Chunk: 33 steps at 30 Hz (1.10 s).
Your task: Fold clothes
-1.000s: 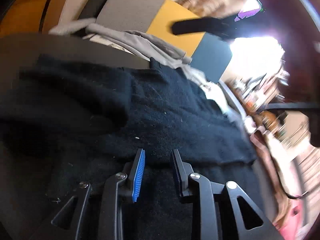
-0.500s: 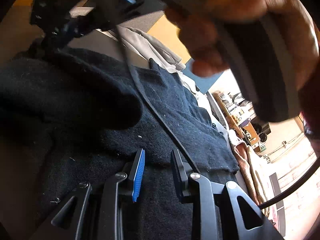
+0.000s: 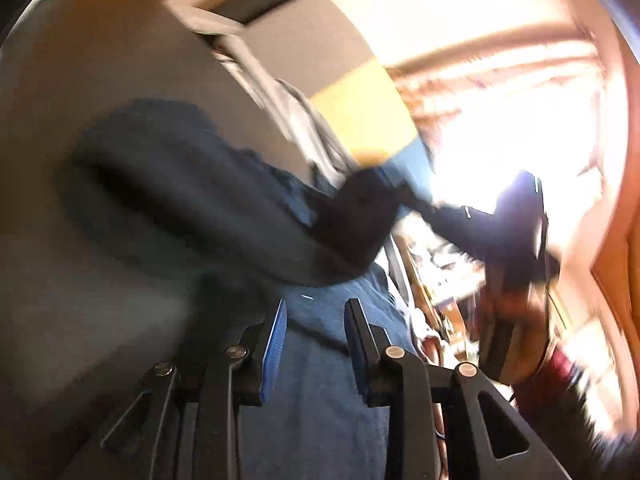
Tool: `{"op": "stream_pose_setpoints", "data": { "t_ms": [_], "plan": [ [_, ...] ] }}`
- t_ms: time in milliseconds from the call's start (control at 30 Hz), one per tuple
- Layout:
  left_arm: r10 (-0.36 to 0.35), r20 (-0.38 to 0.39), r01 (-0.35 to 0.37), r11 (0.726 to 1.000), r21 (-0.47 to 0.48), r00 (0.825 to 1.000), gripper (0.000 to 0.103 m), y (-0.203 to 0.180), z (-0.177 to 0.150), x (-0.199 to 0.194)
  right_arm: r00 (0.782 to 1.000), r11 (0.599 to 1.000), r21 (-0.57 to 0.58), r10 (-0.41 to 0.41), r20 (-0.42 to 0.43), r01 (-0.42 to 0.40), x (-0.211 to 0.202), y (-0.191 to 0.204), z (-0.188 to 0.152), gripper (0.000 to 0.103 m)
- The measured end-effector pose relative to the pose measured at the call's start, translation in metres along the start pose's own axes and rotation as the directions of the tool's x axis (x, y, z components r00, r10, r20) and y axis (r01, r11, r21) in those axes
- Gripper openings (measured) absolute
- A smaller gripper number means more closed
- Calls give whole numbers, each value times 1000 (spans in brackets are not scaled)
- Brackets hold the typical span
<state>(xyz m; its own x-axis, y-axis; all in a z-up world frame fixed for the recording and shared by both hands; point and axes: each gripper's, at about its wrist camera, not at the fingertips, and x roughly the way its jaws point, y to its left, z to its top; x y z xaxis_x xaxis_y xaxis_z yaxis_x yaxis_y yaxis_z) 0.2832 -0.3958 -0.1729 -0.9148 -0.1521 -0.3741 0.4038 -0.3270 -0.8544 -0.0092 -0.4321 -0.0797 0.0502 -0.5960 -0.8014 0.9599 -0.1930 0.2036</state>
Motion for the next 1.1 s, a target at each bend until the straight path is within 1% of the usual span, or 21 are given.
{"op": "stream_pose_setpoints", "data": {
  "t_ms": [67,133,167,233,267,367,433,500,533,633,700,733,767,833,867,900,933,967,1000,1033,1100],
  "plan": [
    [-3,15,3,998,-56,1000,30,12,4,-14,999,994,106,-6,47,1,-18,-33,-23,6],
    [-4,31,8,994,-111,1000,31,24,7,-27,998,982,190,-14,68,1,-32,-55,-38,6],
    [-5,39,10,990,-139,999,32,30,9,-34,997,967,255,-7,75,-13,-36,-72,-57,6],
    [-3,61,14,985,-171,998,34,33,16,-37,997,941,336,10,81,-37,-32,-89,-84,6],
    [3,63,9,983,-182,998,35,32,19,-36,996,926,373,28,89,-59,-33,-97,-98,6],
    [64,61,-55,988,-143,996,36,19,21,-23,984,865,474,114,135,-165,-28,-118,-135,10],
    [94,51,-87,989,-122,994,36,12,23,-17,966,810,529,178,190,-253,-24,-127,-151,11],
    [104,43,-98,987,-125,994,37,10,17,-14,938,739,579,239,252,-344,-20,-133,-165,27],
    [109,39,-103,987,-127,993,37,8,15,-12,930,719,592,245,275,-365,-18,-130,-168,46],
    [164,23,-164,986,-26,986,37,-4,3,-7,896,679,590,271,351,-437,-20,-126,-173,53],
    [203,15,-204,978,45,979,37,-13,-5,-4,886,671,589,262,382,-451,-20,-119,-171,58],
    [223,12,-223,972,80,975,37,-17,-9,-2,881,667,587,257,396,-458,-20,-116,-171,59],
    [242,10,-242,963,116,970,37,-22,-13,0,883,671,586,251,397,-454,-23,-118,-173,59],
    [263,4,-260,951,165,965,37,-26,-21,3,904,702,587,208,374,-404,-21,-113,-169,59],
    [261,-1,-256,950,176,965,37,-26,-25,4,914,716,587,186,361,-378,-21,-111,-166,54],
    [248,-1,-245,956,164,969,37,-23,-26,2,932,733,595,153,328,-329,-17,-109,-164,49],
    [234,1,-232,961,149,972,37,-21,-26,-2,948,748,602,119,294,-280,-14,-106,-161,35],
    [220,4,-218,967,134,976,37,-18,-27,-5,956,776,580,98,278,-248,-17,-101,-155,20],
    [211,1,-210,970,119,977,37,-16,-25,-7,962,803,557,76,262,-215,-21,-96,-150,14],
    [204,-3,-202,974,104,979,37,-14,-23,-8,967,827,532,53,247,-181,-24,-91,-144,10],
    [190,-4,-189,976,105,982,37,-16,-18,-8,976,870,480,6,220,-113,-31,-80,-133,9]
  ]
}}
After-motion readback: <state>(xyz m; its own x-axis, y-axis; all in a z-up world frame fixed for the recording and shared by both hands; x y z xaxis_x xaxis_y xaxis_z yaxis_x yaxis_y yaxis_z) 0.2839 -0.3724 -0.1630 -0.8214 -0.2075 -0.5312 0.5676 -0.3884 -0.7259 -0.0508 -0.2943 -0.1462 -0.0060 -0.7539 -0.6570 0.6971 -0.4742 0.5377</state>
